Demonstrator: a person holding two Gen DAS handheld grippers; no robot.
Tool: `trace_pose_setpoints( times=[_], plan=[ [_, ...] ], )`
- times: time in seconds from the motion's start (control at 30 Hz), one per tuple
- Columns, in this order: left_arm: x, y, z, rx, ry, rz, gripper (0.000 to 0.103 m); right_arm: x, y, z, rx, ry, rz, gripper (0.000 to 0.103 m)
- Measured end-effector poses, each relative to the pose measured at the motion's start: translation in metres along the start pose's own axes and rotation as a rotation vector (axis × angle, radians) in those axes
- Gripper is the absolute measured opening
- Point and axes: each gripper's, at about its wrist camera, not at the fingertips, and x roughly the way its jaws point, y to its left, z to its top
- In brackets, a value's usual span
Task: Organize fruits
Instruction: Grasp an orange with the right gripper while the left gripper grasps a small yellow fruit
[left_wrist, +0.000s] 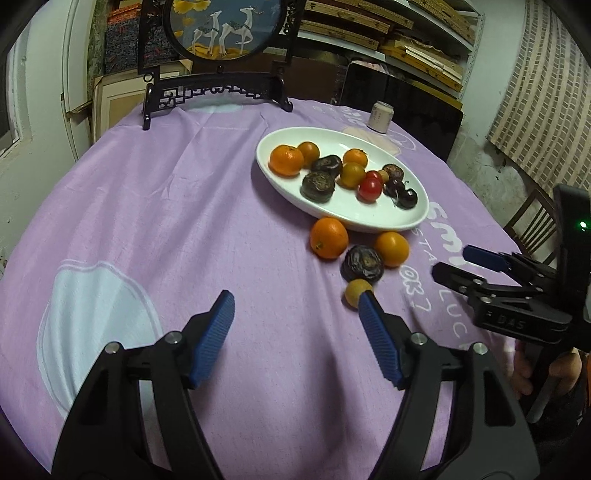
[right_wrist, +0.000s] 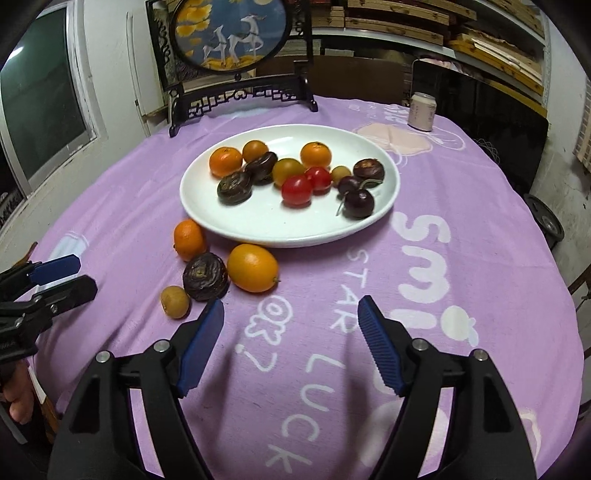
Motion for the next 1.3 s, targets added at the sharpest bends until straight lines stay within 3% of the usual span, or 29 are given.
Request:
trace_pose_setpoints(
  times=[0.3, 0.37, 0.43, 0.6, 0.8, 0.93, 1.1, 1.17, 1.3],
  plan=[
    [-0.005, 0.001, -0.006, 0.007, 0.011, -0.027, 0.073, 0.042, 0.013, 0.016, -0.056, 0.08, -0.039, 0.075],
    [-0.004, -0.002, -0.006, 0.01, 0.021, -0.045, 0.073, 0.054, 0.017, 0.022, -0.068, 0.099, -0.024, 0.067],
    [0.0, -0.008, -0.006, 0.021, 0.037, -0.063, 0.073, 0.067, 0.023, 0.026, -0.073, 0.139, 0.053, 0.035],
    [0.014, -0.024, -0.006, 0.053, 0.081, -0.068, 0.073, 0.052, 0.034, 0.022, -0.122, 0.11, 0.029, 0.035],
    [0.039, -0.04, -0.003, 0.066, 0.141, -0.085, 0.073, 0.01, 0.004, 0.001, -0.052, 0.072, 0.016, 0.036],
    [0.061, -0.044, 0.0, 0.064, 0.183, -0.045, 0.059, -0.004, -0.015, -0.014, -0.006, 0.074, 0.012, 0.036],
    [0.072, -0.05, 0.007, 0.083, 0.167, 0.016, 0.047, -0.013, -0.026, -0.023, 0.025, 0.065, 0.035, 0.036],
    [0.073, -0.052, 0.007, 0.097, 0.158, 0.05, 0.027, -0.013, -0.028, -0.023, 0.035, 0.066, 0.042, 0.036],
    [0.065, -0.046, 0.006, 0.081, 0.158, 0.039, 0.024, -0.017, -0.029, -0.023, 0.04, 0.055, 0.051, 0.036]
  ],
)
